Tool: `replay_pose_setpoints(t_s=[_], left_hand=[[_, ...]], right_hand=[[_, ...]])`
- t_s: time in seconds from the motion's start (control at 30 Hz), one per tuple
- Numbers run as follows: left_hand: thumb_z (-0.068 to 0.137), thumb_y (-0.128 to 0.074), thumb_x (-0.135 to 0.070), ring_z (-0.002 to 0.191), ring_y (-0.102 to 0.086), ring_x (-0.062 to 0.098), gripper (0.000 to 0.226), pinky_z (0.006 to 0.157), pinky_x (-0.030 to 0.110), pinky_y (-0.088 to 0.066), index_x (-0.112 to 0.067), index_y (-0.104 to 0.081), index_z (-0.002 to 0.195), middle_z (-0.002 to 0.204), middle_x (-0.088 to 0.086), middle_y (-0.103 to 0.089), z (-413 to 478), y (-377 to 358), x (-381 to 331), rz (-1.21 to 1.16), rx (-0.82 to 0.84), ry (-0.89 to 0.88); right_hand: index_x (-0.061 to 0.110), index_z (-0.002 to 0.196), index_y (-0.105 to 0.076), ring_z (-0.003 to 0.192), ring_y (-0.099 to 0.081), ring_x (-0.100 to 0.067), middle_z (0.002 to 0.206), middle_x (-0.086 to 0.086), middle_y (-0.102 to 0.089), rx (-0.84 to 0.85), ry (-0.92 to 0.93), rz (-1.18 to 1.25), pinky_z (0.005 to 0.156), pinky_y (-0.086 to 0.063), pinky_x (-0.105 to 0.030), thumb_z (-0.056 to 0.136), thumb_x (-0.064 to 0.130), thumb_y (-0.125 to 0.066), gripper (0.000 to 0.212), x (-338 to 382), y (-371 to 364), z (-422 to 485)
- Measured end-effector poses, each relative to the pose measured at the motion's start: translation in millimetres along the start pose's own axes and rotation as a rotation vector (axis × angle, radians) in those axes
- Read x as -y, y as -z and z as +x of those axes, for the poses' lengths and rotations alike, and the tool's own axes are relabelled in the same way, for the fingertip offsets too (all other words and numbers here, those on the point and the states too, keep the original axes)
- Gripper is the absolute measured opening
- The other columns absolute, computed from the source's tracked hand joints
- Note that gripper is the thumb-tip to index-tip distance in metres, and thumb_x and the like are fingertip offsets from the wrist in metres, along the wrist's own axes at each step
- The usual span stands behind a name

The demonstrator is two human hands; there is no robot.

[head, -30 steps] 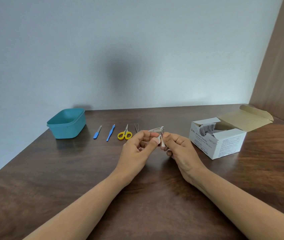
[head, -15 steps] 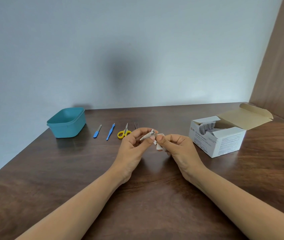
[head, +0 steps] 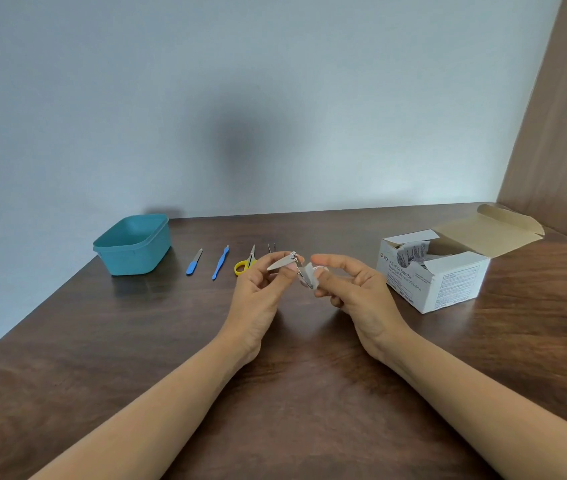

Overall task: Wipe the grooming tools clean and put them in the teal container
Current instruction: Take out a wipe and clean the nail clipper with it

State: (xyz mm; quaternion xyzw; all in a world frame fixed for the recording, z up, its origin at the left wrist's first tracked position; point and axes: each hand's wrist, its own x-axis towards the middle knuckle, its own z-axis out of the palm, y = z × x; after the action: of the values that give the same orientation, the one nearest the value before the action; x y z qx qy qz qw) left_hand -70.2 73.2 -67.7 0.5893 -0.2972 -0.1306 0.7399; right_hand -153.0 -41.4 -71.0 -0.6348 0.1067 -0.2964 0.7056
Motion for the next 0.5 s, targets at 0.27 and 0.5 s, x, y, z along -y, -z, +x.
replay_pose_setpoints(t_s=[0.27,0.5], left_hand=[[0.091,-0.059,-0.007,0.064,-0.057,-0.011,0.015,0.059,0.005,-0.043,-0.02,-0.066,0.094,0.074,-0.016,-0.068,-1.4,-1.7,-0.7,0.023,0.033,-0.038],[0.087,-0.066,-0.015,0.079,-0.055,0.009,0.013,0.075,0.018,-0.048,-0.023,-0.071,0.095,0.084,-0.009,-0.07,0.3,0.6,4.0,0.177,0.111,-0.131]], right_hand=[[0.016,0.075,-0.054,0.053,-0.047,-0.005,0.058,-0.001,-0.065,0.038,-0.044,0.088,0.05,-0.034,-0.014,0.076,0.001,-0.072,0.024,0.5,2.0,1.0],[0.019,0.072,-0.043,0.059,-0.043,-0.014,0.063,-0.003,-0.065,0.042,-0.045,0.193,0.051,-0.032,-0.018,0.066,0.011,-0.075,0.034,-2.9,4.5,5.0]])
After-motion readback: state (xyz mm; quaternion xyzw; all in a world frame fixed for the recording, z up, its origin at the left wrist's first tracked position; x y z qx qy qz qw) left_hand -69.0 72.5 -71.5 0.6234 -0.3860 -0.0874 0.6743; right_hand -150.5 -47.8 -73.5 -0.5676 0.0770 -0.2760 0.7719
